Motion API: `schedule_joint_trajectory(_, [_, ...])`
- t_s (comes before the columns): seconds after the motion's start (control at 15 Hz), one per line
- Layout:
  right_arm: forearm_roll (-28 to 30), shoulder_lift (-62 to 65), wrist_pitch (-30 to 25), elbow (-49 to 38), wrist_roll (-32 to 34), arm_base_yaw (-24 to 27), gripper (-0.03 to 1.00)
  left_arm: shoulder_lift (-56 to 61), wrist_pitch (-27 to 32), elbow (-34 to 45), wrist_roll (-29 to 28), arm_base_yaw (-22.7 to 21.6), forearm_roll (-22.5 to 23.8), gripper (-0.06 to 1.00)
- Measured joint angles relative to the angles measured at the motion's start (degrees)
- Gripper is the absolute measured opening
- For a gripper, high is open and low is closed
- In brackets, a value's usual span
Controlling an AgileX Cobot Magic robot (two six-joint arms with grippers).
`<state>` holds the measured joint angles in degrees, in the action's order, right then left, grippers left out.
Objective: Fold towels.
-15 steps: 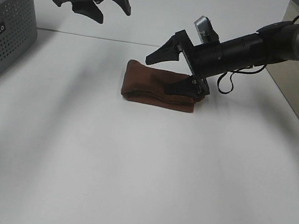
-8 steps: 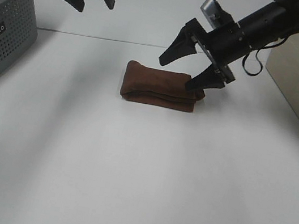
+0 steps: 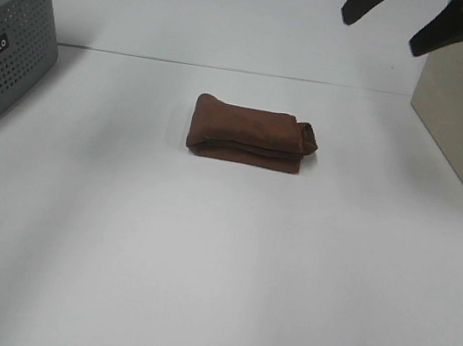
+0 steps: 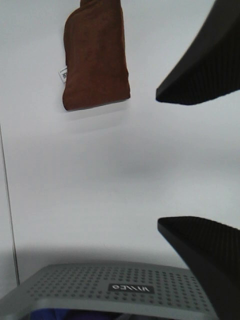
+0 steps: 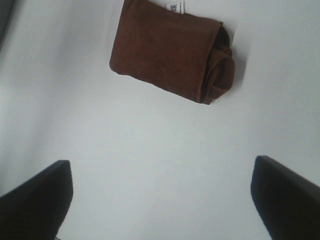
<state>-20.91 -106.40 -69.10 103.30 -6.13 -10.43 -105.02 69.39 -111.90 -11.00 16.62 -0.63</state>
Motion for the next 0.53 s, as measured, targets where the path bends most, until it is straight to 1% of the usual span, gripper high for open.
schedule_joint_trajectory(0.13, [1.72,6.7,-0.06,-2.58,0.57,0.0,0.9,8.37,0.0,9.34,0.11,0.0,0.63,0.62])
schedule_joint_trajectory(0.27, [3.5,14.27,-0.11,-7.51,0.57,0.0,0.9,17.42,0.11,20.97,0.11,0.0,0.92,0.62])
schedule_joint_trajectory(0.33, [4.98,18.33,-0.23,-11.12,0.57,0.0,0.9,22.8,0.17,26.64,0.11,0.0,0.97,0.62])
schedule_joint_trajectory(0.4, [6.42,22.0,-0.23,-14.84,0.57,0.0,0.9,25.55,0.17,28.76,0.11,0.0,0.97,0.62])
schedule_joint_trajectory(0.47, [7.16,24.18,-0.23,-16.62,0.57,0.0,0.9,30.54,0.29,33.8,0.11,0.0,0.97,0.62])
schedule_joint_trajectory(0.53, [8.88,28.65,-0.29,-21.31,0.57,0.0,0.9,36.04,0.29,38.56,0.11,0.0,0.97,0.62])
